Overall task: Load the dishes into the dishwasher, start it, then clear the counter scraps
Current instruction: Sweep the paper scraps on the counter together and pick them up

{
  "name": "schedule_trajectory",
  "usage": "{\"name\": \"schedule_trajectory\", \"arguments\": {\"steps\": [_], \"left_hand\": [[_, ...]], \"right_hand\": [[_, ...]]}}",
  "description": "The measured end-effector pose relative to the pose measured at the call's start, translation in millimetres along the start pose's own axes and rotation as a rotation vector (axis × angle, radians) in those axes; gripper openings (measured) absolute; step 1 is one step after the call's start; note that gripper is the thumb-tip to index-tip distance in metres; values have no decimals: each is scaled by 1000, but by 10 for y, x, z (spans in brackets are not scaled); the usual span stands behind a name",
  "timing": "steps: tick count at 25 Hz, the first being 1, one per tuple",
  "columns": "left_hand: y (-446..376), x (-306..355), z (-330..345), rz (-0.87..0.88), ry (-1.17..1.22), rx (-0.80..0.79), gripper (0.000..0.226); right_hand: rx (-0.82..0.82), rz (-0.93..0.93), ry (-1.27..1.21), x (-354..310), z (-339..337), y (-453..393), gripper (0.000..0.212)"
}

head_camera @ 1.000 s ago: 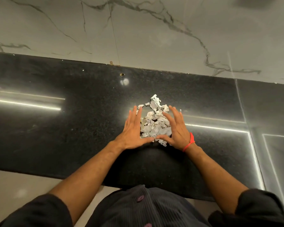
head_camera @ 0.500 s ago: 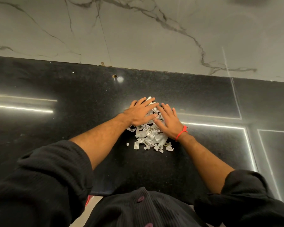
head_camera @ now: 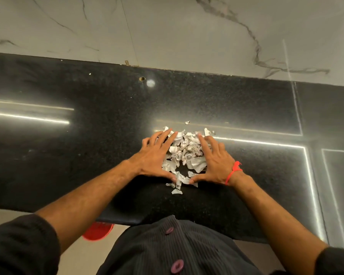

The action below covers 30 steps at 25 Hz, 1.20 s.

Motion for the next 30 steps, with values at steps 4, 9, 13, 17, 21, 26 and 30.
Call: {"name": "schedule_trajectory", "arguments": {"steps": [4, 9, 13, 17, 21, 26, 30], "left_hand": [[-104, 127, 56, -15, 70, 97, 122], [-115, 252, -55, -26, 200, 237, 66], [-1, 350, -167, -86, 422, 371, 55], [248, 391, -399, -110, 567, 516, 48], [538, 294, -517, -253, 668, 583, 47], [1020, 173, -554, -512, 795, 631, 49], [1539, 140, -448, -594, 889, 702, 50]], "right_hand": [[-78, -11, -134, -225, 30, -219, 134], [-8, -107, -427, -329, -145, -384, 66], [70, -149, -565, -481, -308, -366, 54], [169, -228, -643, -685, -629, -267, 35], [52, -292, -644, -1054, -856, -256, 34], [-87, -327, -658, -1571, -788, -379, 28], [-219, -404, -697, -2095, -673, -225, 21]]}}
Point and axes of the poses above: each hand's wrist, its own y-axis away from the middle knuckle, its own z-axis out of the palm, x = y × z, the point moved 7 cm from there along -y, towards the middle knuckle, and after that the axes turned 8 degrees about z, right-handed, at the moved point
